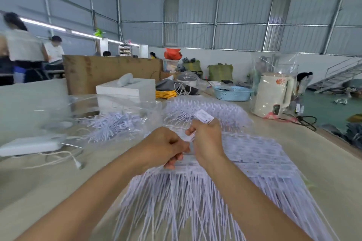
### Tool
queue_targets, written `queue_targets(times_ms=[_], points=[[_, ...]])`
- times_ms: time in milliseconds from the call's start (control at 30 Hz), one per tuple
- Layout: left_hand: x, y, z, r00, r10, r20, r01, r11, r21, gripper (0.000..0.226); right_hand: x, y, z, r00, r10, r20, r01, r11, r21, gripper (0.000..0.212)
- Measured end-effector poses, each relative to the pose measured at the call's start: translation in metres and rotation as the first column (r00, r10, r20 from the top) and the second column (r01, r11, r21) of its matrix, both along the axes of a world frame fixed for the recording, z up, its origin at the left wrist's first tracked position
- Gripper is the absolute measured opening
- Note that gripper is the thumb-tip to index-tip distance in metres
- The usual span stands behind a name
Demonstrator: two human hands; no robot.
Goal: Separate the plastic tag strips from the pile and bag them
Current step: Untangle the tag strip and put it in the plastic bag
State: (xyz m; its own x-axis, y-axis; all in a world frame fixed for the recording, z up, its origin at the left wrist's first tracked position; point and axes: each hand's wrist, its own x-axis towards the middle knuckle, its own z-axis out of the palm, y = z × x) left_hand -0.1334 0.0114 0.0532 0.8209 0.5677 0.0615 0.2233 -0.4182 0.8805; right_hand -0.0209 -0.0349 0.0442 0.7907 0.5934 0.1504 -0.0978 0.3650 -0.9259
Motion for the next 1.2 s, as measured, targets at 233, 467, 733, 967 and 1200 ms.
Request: queue_targets(times_ms=[233,467,733,967,1200], points=[[-0.078,0.089,0.002,0.925,0.370,-0.084,-0.339,0.905,0.256,0.029,-0.053,0.069,-0.007,0.916,0.390,0.097,-0.370,0.913,-0.175,0.037],[-0.087,0.175,-0.004,0.750,0.645,-0.146,-0.522,0.713,0.469,0.023,-0.035,0.090,-0.029,0.846,0.280,0.454,-0.127,0.933,-0.338,0.019],[-0.021,0.231,-0.036,0.665,0.711,-0.231,-0.464,0.635,0.618,0.017,-0.001,0.090,-0.055,0.655,0.272,0.705,0.070,0.907,-0.415,0.017],[-0.005,0.237,-0.059,0.572,0.744,-0.347,-0.278,0.573,0.771,0.025,-0.005,0.091,-0.060,0.606,0.276,0.746,0.085,0.910,-0.405,0.016],[-0.019,0.195,-0.030,0.615,0.709,-0.345,-0.187,0.556,0.810,0.024,-0.017,0.087,-0.054,0.606,0.285,0.743,0.044,0.920,-0.389,0.015]])
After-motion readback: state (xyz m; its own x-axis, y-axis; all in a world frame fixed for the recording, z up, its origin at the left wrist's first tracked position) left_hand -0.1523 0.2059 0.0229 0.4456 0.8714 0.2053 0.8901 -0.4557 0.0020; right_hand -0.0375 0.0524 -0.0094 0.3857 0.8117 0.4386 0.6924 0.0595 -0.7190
